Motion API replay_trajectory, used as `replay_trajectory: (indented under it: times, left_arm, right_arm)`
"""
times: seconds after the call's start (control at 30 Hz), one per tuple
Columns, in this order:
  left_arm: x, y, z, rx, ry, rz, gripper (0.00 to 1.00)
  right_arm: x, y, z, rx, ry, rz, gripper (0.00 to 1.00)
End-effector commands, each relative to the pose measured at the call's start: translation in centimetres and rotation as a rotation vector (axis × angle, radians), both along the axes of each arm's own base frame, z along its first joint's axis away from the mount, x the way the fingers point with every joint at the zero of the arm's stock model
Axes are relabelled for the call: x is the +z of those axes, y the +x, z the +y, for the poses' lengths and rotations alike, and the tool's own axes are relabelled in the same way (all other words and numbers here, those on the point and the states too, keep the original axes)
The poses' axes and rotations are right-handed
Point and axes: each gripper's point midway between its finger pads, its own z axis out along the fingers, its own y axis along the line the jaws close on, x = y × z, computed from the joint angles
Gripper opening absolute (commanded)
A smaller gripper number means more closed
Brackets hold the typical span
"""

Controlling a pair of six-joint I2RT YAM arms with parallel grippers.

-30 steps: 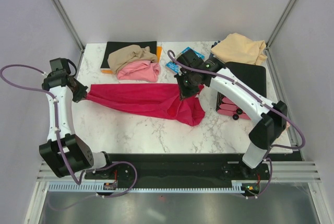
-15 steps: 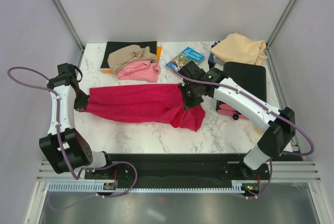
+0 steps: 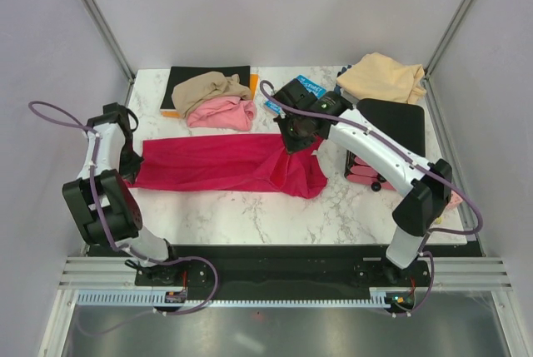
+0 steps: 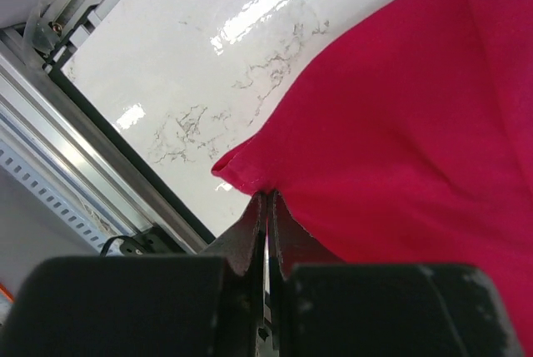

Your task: Fold and stack the t-shirts

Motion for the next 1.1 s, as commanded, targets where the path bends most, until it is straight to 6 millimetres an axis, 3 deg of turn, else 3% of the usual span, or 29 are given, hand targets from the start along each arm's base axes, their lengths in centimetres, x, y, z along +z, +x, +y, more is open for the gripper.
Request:
replay_trajectory:
  times: [0.0, 0.17, 0.33, 0.57, 0.87, 1.07]
  left_arm:
    - [1.2, 1.9, 1.6, -0.006, 0.064, -0.008, 0.02]
    - [1.4, 4.2, 2.0, -0.038, 0.092, 0.013, 0.02]
    - [1.6, 6.9, 1.4, -0.111, 0.117, 0.018, 0.02]
    - [-0.2, 8.8, 0.5, -0.185, 0.138, 0.091, 0.02]
    - [-2.2, 9.9, -0.3, -0.23, 0.158, 0.159, 0.02]
    - [-2.6, 9.9, -0.4, -0.235, 0.176, 0.184, 0.02]
  right_arm:
    - [1.9, 3.6, 0.0, -0.027, 0.008, -0.083, 0.0]
    - [1.2, 6.3, -0.3, -0.034, -0.026, -0.105, 0.0]
    - [-0.6, 7.5, -0.1, -0.032, -0.049, -0.082, 0.0]
    - [-1.2, 9.3, 0.4, -0.037, -0.057, -0.107, 0.0]
    - [-1.2, 11.2, 0.3, -0.064, -0.062, -0.143, 0.0]
    - [-2.6, 11.6, 0.1, -0.073, -0.092, -0.132, 0.0]
